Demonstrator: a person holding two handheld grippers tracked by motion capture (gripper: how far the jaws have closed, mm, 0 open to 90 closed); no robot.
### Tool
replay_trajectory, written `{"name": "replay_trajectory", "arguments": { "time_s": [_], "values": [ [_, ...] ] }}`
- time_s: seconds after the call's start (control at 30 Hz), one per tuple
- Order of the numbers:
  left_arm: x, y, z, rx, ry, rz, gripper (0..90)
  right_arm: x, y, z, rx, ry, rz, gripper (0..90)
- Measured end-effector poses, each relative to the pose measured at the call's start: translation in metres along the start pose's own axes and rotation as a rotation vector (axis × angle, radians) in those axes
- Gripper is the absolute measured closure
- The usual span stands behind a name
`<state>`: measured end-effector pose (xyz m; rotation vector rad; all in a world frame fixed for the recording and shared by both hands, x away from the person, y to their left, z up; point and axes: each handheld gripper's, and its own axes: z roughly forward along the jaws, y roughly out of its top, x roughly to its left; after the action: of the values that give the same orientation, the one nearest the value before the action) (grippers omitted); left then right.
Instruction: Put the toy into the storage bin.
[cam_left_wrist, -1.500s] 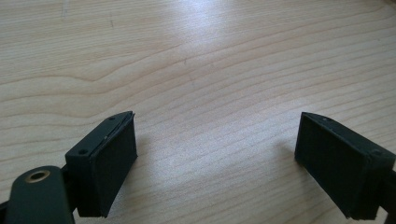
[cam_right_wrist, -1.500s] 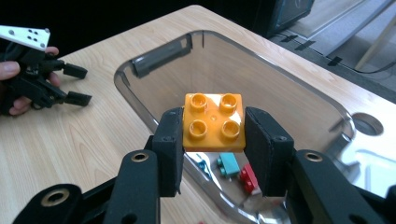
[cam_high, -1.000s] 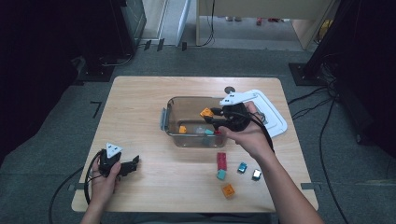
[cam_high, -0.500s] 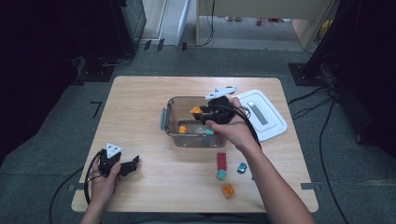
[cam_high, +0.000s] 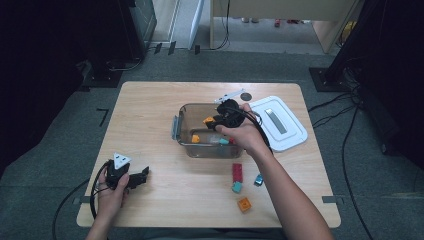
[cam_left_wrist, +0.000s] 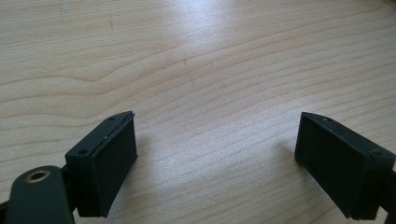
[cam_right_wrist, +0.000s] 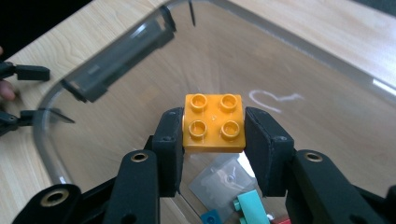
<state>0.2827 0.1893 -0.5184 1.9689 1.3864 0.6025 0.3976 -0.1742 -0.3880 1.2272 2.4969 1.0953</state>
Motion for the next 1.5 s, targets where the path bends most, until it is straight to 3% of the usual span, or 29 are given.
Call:
{"name": "replay_trajectory", "arguments": {
  "time_s": [0.23, 0.53, 1.07, 1.5],
  "values": [
    [0.0, 0.0, 0.0, 0.0, 0.0, 0.0, 12.8, -0.005, -0.001, 0.008, 0.026, 0.006, 0.025, 59.3],
    [0.0, 0.0, 0.0, 0.0, 0.0, 0.0, 12.8, -0.006, -0.001, 0.007, 0.021, 0.027, 0.035, 51.0],
    [0.0, 0.0, 0.0, -0.003, 0.001, -0.002, 12.7, 0.004, -0.012, -0.027, -0.068, 0.031, 0.011, 17.7],
    [0.0, 0.0, 0.0, -0.003, 0.001, -0.002, 12.8, 0.014, -0.03, -0.059, -0.119, -0.002, -0.003, 14.4]
  ]
}}
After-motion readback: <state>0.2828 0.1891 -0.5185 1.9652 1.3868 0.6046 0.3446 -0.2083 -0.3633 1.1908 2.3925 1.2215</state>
